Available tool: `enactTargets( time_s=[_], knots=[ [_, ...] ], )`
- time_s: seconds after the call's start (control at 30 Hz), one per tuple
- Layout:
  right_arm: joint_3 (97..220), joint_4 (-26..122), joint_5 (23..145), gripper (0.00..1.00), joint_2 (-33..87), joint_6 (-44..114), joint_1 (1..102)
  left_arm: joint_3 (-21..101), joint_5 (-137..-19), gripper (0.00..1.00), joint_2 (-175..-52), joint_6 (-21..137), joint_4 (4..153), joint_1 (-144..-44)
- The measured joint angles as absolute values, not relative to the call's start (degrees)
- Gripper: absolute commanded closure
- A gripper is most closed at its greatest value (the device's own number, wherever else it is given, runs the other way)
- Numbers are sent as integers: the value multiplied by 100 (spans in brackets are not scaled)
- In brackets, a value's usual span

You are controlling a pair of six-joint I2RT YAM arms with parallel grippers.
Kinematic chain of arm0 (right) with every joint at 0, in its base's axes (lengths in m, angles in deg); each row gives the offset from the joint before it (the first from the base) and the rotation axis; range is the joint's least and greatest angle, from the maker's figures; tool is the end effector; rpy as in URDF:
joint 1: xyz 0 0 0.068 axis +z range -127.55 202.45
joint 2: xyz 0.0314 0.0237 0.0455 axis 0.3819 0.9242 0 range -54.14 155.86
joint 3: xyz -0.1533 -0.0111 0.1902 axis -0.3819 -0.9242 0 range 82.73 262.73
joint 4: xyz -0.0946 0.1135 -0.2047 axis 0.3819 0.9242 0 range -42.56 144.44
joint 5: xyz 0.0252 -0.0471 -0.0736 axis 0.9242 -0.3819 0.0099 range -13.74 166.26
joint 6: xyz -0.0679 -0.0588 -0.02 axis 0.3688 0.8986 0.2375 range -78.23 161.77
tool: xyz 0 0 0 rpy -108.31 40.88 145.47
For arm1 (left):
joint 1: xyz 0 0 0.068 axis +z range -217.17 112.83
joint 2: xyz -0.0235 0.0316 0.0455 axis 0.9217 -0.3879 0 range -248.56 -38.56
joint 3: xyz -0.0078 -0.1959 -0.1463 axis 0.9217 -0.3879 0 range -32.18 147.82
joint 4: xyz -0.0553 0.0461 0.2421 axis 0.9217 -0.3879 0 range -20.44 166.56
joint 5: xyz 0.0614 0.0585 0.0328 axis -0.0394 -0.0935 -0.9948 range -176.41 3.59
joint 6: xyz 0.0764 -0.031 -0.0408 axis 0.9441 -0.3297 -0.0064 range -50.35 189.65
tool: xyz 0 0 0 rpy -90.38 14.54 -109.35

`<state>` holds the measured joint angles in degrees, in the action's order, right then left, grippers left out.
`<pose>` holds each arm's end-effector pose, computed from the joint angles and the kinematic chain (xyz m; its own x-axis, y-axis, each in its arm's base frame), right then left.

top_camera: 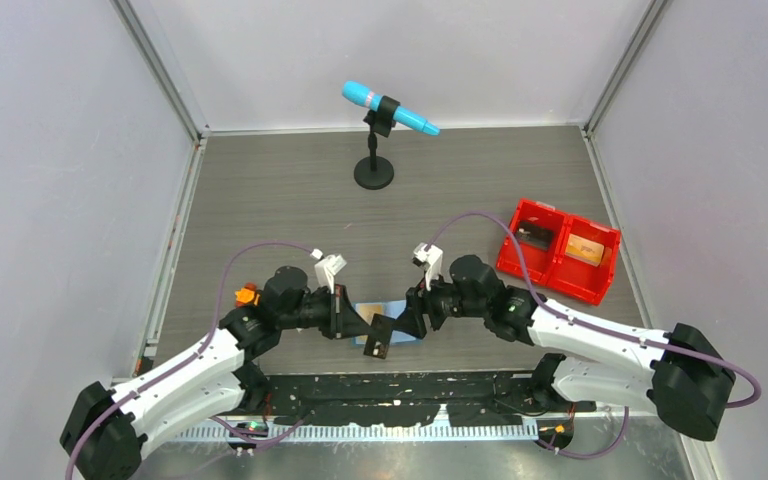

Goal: Take the credit cards out of the card holder
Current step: Place the credit card in the storage box.

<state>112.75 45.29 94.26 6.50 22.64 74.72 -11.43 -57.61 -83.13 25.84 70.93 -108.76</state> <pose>0.1465 0.2309 0.1771 -0.5767 -0.2359 -0.7822 -0.7721 0.4704 0.4273 0.1382 -0.1757 0.1661 -0.8853 -0.0254 -0.4644 0.3916 0.4981 -0.7737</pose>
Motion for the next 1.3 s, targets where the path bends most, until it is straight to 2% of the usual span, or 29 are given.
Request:
enactTargets(
  time_s=[0.13, 0.2, 0.33, 0.43, 0.57, 0.67, 0.77, 0.87, 1.0, 1.17, 1.3],
  knots=[
    [11299, 4433, 10132, 33, 750, 2340, 7394, -1145, -5383, 100, -8333, 2577, 7439, -10876],
    [11343, 4400, 10401, 37, 888, 2358, 7376, -1147, -5261, 100, -8346, 2579, 7533, -10876],
    [11373, 4306, 10818, 52, 1126, 2371, 7374, -1178, -5116, 100, -8357, 2581, 7651, -10876],
    [11373, 4223, 11030, 72, 1185, 2364, 7374, -1195, -5064, 100, -8357, 2590, 7677, -10876],
    [11373, 4179, 11176, 91, 1185, 2314, 7330, -1208, -5038, 100, -8353, 2686, 7622, -10874],
    [11371, 4125, 11310, 95, 1185, 2248, 7321, -1208, -5138, 98, -8350, 2785, 7498, -10860],
    [11367, 4077, 11347, 95, 1185, 2156, 7321, -1202, -5261, 81, -8296, 2826, 7380, -10863],
    [11345, 3935, 11349, 95, 1170, 2034, 7308, -1141, -5484, 55, -8230, 2844, 7183, -10863],
    [11303, 3744, 11323, 95, 1061, 1879, 7260, -1060, -5853, 28, -8114, 2857, 6746, -10863],
    [11262, 3718, 11142, 95, 1019, 1713, 7206, -850, -6485, 5, -7754, 2846, 6171, -10863],
    [11164, 3723, 10967, 95, 960, 1518, 7090, -548, -7062, 1, -7520, 2927, 5677, -10863]
  ],
)
